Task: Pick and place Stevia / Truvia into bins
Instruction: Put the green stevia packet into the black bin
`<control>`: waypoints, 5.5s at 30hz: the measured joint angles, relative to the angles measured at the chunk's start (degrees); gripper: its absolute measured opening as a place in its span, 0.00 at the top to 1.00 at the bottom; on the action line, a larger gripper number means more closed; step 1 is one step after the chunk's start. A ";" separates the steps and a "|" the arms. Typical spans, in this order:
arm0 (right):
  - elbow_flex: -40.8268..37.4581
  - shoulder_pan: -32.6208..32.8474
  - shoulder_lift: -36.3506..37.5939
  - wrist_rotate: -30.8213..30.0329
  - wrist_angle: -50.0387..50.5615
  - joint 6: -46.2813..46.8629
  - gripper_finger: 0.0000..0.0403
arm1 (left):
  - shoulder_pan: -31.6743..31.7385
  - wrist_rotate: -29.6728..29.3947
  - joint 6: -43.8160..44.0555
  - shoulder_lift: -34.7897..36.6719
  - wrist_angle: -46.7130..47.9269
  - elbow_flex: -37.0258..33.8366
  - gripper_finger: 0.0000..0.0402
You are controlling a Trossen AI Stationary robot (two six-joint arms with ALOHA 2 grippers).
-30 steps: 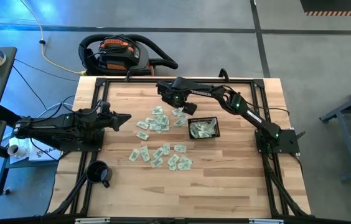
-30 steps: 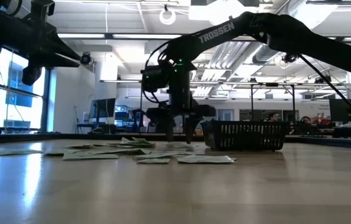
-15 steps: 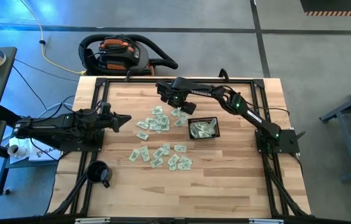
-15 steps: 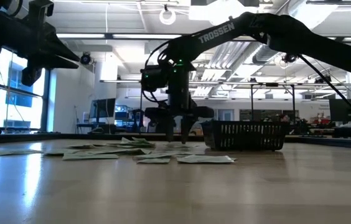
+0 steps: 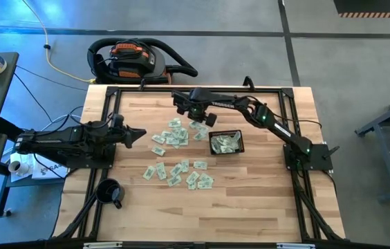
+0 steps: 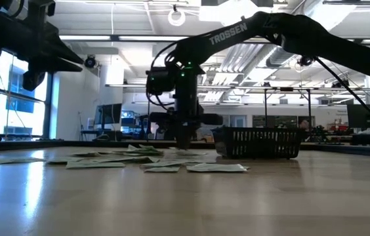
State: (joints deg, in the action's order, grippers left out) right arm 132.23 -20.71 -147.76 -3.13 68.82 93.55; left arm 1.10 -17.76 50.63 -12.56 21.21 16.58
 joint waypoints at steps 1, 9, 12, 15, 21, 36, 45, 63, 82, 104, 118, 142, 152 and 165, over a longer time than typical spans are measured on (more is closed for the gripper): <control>0.00 0.13 0.06 -0.49 -0.25 -0.26 0.97 | 0.00 0.45 0.00 0.00 0.00 0.00 0.72; -0.23 2.90 4.36 -8.23 0.01 -8.96 1.00 | 0.00 0.85 -0.02 0.00 0.00 0.00 0.72; -0.07 5.07 7.72 -11.40 1.13 -13.86 1.00 | 0.00 0.74 -0.01 -0.02 0.00 0.00 0.72; -0.07 8.09 10.67 -14.08 4.95 -19.04 1.00 | 0.00 0.70 -0.02 -0.01 0.00 0.00 0.72; -0.02 16.61 16.97 -16.17 20.26 -21.39 1.00 | 0.00 0.72 0.55 -0.01 0.00 0.00 0.72; -18.23 30.42 24.63 -16.43 20.00 -9.26 1.00 | -0.02 11.33 12.91 0.00 -1.84 0.00 0.72; -28.48 24.33 27.03 -15.46 10.96 -6.87 1.00 | -0.02 12.25 11.28 0.09 -1.74 0.00 0.72; -45.42 14.93 31.97 -8.77 -1.12 -18.12 1.00 | 0.00 4.79 3.61 -0.11 -1.23 -0.01 0.72; -36.85 16.60 32.04 -12.66 -10.42 -39.59 0.45 | 0.02 -2.86 6.71 -0.09 -1.75 0.00 0.72; -34.27 3.83 21.58 -2.85 -21.35 -47.48 0.45 | 0.02 -0.96 8.18 -0.09 -1.75 0.00 0.72; -34.22 4.21 18.67 0.24 -21.99 -49.90 0.45 | 0.02 -1.16 9.68 -0.11 -1.68 0.00 0.72; -34.19 3.76 17.77 -1.91 -16.16 -46.77 0.96 | 0.02 -1.49 9.32 -0.13 -1.29 -0.02 0.72; -21.81 6.19 19.41 -5.04 -14.29 -47.61 0.99 | 0.02 -1.45 9.20 -0.13 -1.29 0.00 0.72; -8.60 15.64 22.68 -5.66 17.54 -46.93 0.96 | 0.00 -0.68 7.62 -0.13 -1.27 -0.02 0.72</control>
State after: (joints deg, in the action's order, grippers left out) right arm 123.63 -5.07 -125.09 -8.80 86.36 46.62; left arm 1.10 -18.44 58.25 -12.69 19.94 16.56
